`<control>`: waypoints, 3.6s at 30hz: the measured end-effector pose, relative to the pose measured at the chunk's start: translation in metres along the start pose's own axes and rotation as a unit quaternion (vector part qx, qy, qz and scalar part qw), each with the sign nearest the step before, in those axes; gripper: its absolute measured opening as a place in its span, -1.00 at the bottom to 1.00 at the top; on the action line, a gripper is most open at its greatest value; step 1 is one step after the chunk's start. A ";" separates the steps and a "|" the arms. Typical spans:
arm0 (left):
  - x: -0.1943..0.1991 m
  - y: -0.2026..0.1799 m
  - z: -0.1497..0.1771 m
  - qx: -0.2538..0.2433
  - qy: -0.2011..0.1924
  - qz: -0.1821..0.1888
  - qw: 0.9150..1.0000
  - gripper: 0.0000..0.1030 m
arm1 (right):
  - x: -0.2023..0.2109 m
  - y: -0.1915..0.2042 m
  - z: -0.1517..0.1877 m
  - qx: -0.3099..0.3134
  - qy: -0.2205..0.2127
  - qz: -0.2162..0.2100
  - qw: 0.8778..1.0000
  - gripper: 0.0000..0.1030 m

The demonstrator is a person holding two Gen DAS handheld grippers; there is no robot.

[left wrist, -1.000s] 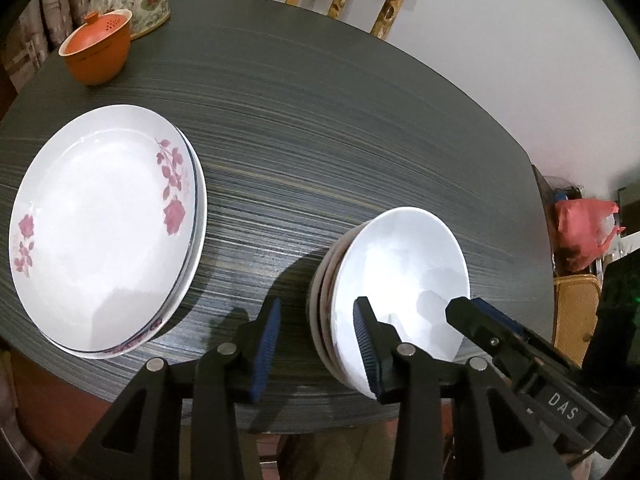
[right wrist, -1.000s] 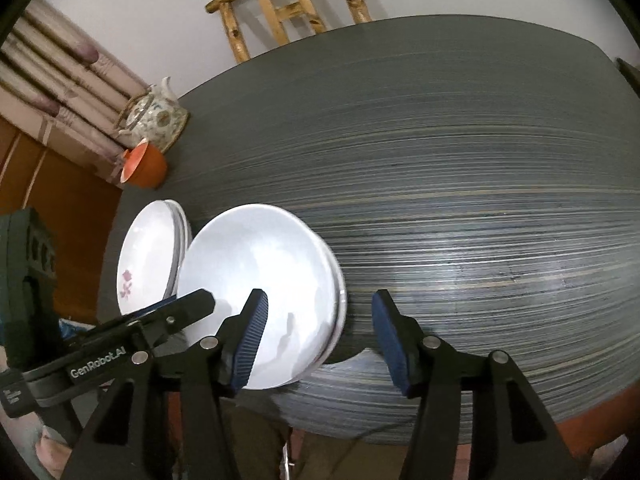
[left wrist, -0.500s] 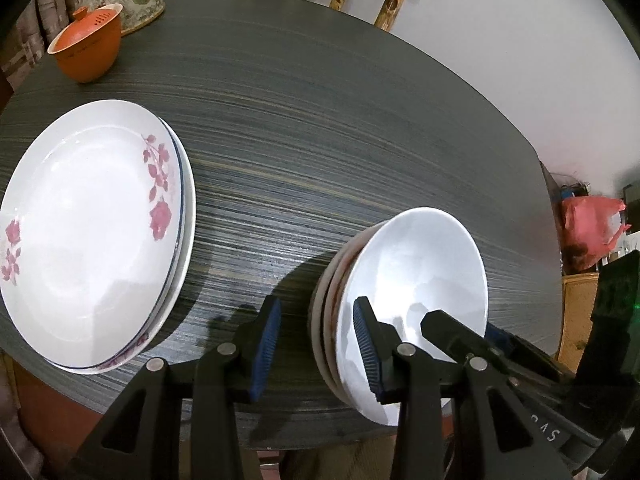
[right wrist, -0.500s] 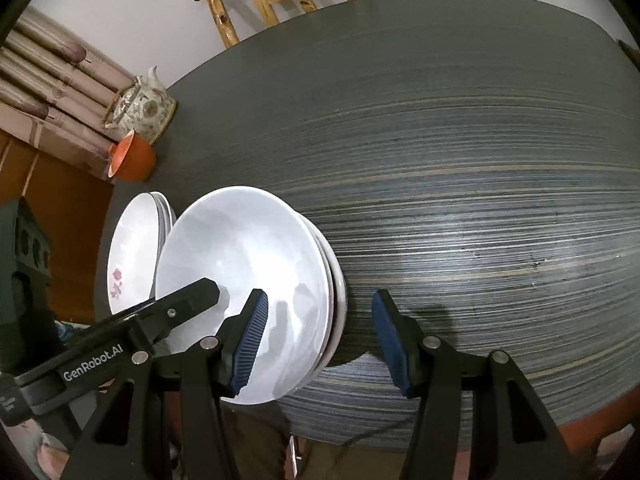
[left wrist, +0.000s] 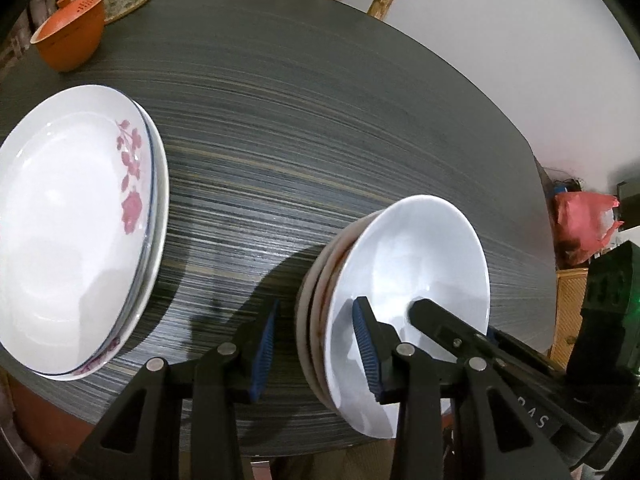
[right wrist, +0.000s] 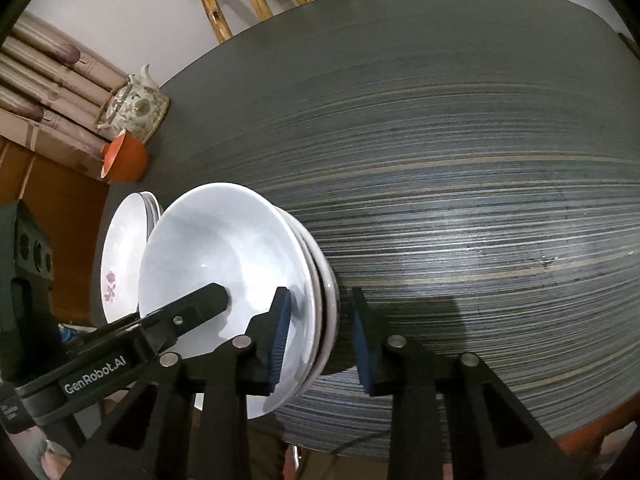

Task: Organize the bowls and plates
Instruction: 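Close both tools on the rim of the three-bowl stack, then lift the bowl stack with both tools toward the pink-flower plate stack, then carry the bowl stack with both tools over the plate stack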

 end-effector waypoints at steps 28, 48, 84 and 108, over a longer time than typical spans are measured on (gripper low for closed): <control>-0.003 -0.009 0.003 -0.012 -0.006 -0.005 1.000 -0.33 | -0.002 0.007 0.000 0.017 -0.008 0.029 0.999 -0.51; 0.002 -0.010 0.003 -0.016 -0.019 -0.005 1.000 -0.33 | 0.008 0.010 -0.002 0.027 -0.018 0.028 0.999 -0.51; 0.094 0.080 -0.022 0.015 -0.080 -0.021 0.996 -0.33 | 0.025 0.098 -0.031 0.096 -0.024 0.006 0.995 -0.52; 0.128 0.179 -0.017 0.079 -0.089 -0.047 0.992 -0.33 | -0.037 0.208 -0.017 0.156 0.027 -0.018 0.987 -0.52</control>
Point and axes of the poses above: each gripper's, at about its wrist camera, not at the fingertips, and x roughly against the way its jaws point, y to its left, z to its underside, the point moved 7 cm from there along -x, roughly the way its jaws point, and after that the axes turned 1 degree about y, right-handed, at the moved point
